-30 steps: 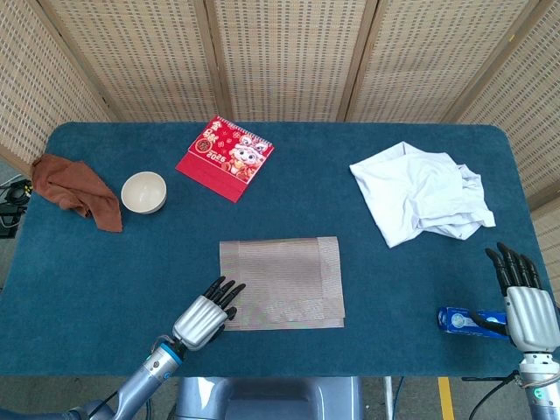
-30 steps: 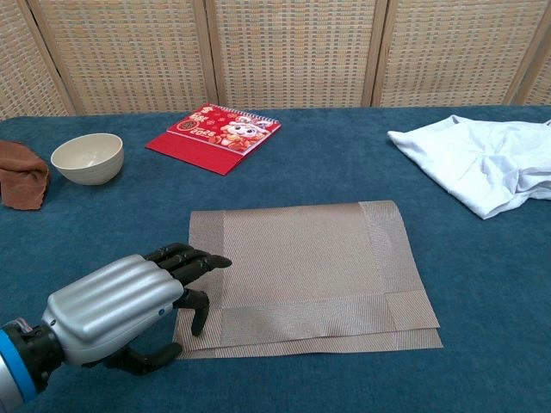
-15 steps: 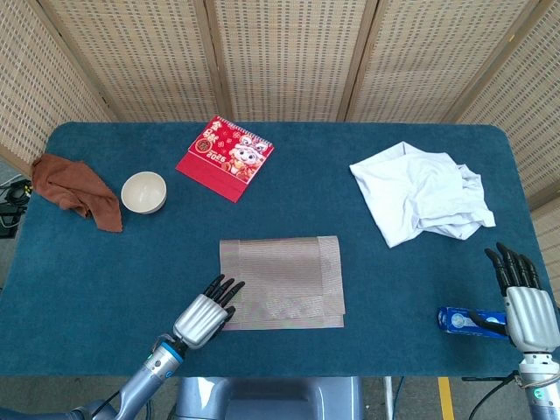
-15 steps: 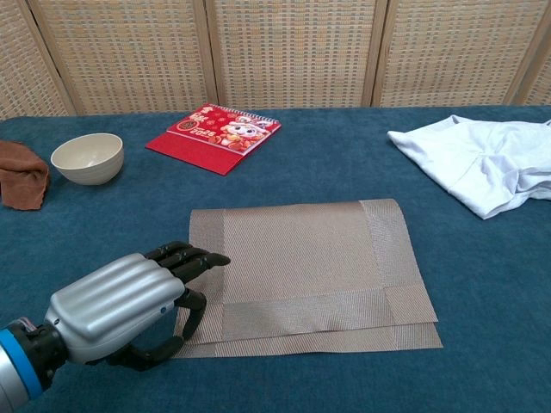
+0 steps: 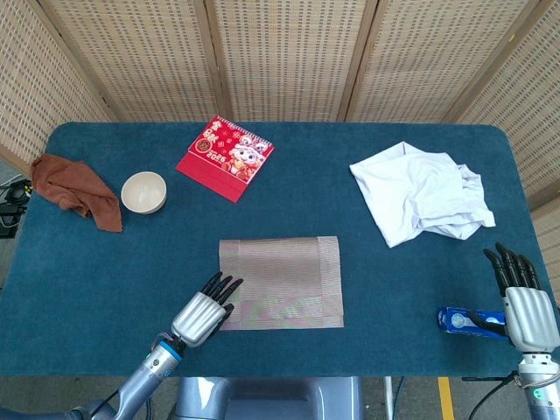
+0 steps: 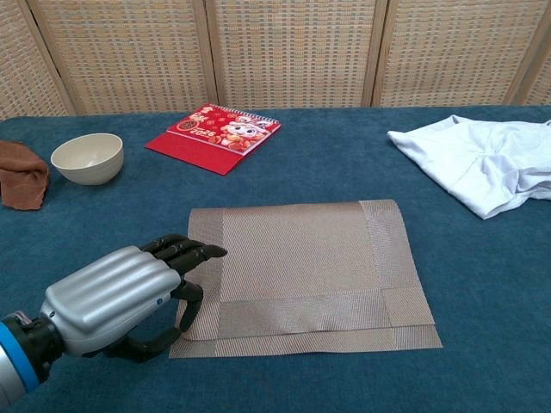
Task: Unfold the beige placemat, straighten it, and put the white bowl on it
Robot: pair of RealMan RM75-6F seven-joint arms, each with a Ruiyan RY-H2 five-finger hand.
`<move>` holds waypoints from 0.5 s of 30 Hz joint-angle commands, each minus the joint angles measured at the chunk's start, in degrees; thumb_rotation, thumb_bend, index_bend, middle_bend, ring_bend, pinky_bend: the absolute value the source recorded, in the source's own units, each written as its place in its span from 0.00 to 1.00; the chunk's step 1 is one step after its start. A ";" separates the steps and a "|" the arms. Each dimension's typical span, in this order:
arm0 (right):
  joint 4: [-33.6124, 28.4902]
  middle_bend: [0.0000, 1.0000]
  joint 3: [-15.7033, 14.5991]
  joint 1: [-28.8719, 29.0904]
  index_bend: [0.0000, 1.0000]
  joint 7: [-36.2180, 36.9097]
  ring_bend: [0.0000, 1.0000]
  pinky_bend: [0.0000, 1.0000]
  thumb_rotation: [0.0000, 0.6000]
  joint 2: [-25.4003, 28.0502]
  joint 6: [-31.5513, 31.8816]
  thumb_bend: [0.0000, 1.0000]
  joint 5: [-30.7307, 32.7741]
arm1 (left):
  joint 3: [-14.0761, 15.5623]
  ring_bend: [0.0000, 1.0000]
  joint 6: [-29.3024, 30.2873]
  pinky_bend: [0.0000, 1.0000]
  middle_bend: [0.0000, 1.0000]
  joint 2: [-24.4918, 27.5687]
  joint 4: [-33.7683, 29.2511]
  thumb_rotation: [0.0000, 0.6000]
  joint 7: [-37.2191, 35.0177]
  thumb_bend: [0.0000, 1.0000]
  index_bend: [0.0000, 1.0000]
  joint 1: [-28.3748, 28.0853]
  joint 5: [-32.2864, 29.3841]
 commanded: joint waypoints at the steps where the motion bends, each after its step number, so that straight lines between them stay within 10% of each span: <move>1: 0.02 0.00 -0.02 0.00 0.06 -0.01 0.00 0.00 1.00 0.00 0.00 0.21 -0.02 | -0.38 0.00 0.40 0.00 0.00 0.63 -0.91 1.00 -0.01 0.52 0.57 -0.20 0.07; 15: 1.55 0.00 0.93 0.31 0.07 -1.32 0.00 0.00 1.00 -0.64 -0.79 0.21 2.24 | -8.24 0.00 -1.07 0.00 0.00 5.38 -6.08 1.00 0.89 0.52 0.57 -4.81 -3.22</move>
